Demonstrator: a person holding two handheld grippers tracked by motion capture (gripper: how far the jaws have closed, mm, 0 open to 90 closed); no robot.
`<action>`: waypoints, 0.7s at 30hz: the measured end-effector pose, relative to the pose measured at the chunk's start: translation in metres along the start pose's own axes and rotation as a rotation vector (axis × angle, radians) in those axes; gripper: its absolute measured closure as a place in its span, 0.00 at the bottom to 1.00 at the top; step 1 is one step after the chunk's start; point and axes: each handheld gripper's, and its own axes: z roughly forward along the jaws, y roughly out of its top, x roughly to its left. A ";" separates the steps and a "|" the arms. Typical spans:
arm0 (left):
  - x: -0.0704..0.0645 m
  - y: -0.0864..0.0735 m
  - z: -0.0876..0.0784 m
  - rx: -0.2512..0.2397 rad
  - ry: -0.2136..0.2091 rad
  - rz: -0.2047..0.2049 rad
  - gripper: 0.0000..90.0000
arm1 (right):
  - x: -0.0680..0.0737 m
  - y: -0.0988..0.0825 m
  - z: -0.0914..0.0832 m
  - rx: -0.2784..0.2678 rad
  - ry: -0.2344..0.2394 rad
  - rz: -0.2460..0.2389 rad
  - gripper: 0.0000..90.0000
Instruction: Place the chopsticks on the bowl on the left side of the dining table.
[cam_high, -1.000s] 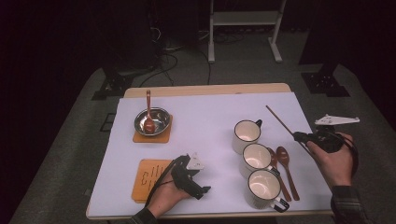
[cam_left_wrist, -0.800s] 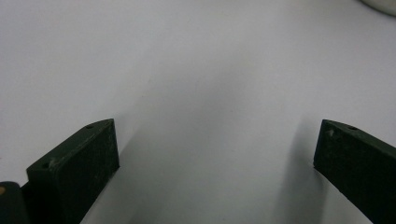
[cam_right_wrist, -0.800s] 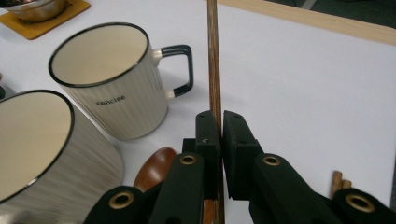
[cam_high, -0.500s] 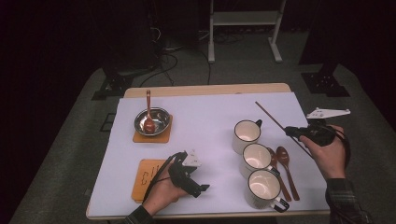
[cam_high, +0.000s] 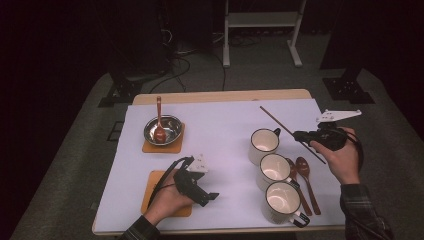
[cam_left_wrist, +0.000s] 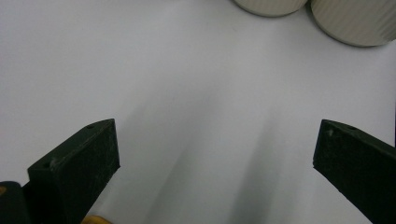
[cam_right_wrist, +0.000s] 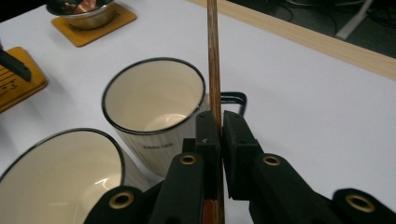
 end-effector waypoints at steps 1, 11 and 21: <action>0.000 0.000 -0.001 -0.001 0.001 -0.005 0.00 | 0.001 0.001 0.001 -0.003 0.010 -0.007 0.94; 0.010 0.004 -0.014 -0.008 -0.004 0.002 0.00 | 0.011 0.012 0.012 -0.001 0.069 -0.054 0.94; 0.022 0.006 -0.029 -0.022 -0.031 0.027 0.00 | 0.018 0.017 0.023 0.015 0.144 -0.105 0.94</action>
